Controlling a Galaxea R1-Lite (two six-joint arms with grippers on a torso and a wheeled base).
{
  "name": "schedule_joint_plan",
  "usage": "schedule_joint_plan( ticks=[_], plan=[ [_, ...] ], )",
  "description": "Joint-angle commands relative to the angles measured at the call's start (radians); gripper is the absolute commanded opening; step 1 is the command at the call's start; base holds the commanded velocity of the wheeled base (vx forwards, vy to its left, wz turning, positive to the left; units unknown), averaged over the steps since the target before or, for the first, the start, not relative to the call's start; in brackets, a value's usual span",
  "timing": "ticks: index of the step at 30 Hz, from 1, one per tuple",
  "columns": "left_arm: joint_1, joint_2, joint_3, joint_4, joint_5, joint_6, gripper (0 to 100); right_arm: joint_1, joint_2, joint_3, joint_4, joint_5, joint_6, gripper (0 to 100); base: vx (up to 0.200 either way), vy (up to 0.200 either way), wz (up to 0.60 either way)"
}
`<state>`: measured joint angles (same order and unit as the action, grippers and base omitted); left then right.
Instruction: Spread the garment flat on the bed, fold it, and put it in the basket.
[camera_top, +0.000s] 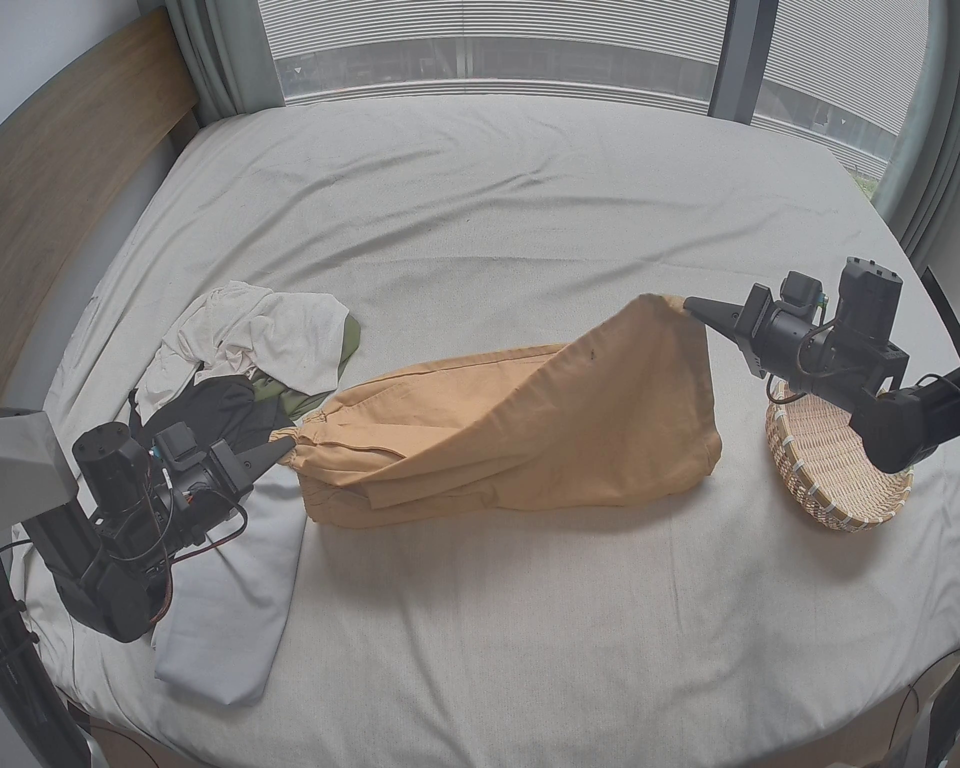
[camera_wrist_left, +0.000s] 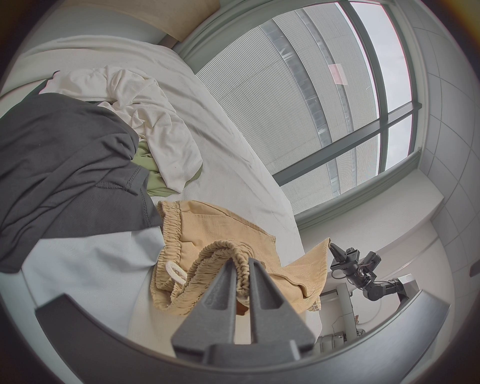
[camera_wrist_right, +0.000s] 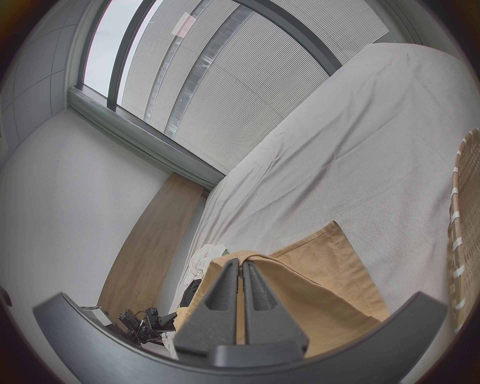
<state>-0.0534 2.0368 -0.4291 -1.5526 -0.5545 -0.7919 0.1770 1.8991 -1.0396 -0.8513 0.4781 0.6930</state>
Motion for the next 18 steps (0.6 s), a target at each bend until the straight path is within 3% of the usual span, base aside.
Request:
schedule_joint_plan(
  ticks=[1, 18],
  plan=[
    [-0.006, 0.033, -0.030, -0.001, 0.001, -0.015, 0, -0.005, 0.055, -0.043, 0.001, -0.001, 0.002, 0, 0.000, 0.000, 0.00],
    [-0.009, 0.117, -0.126, -0.001, 0.057, -0.018, 0, -0.019, 0.156, -0.123, -0.045, -0.004, 0.002, 0, 0.000, 0.000, 0.00]
  ],
)
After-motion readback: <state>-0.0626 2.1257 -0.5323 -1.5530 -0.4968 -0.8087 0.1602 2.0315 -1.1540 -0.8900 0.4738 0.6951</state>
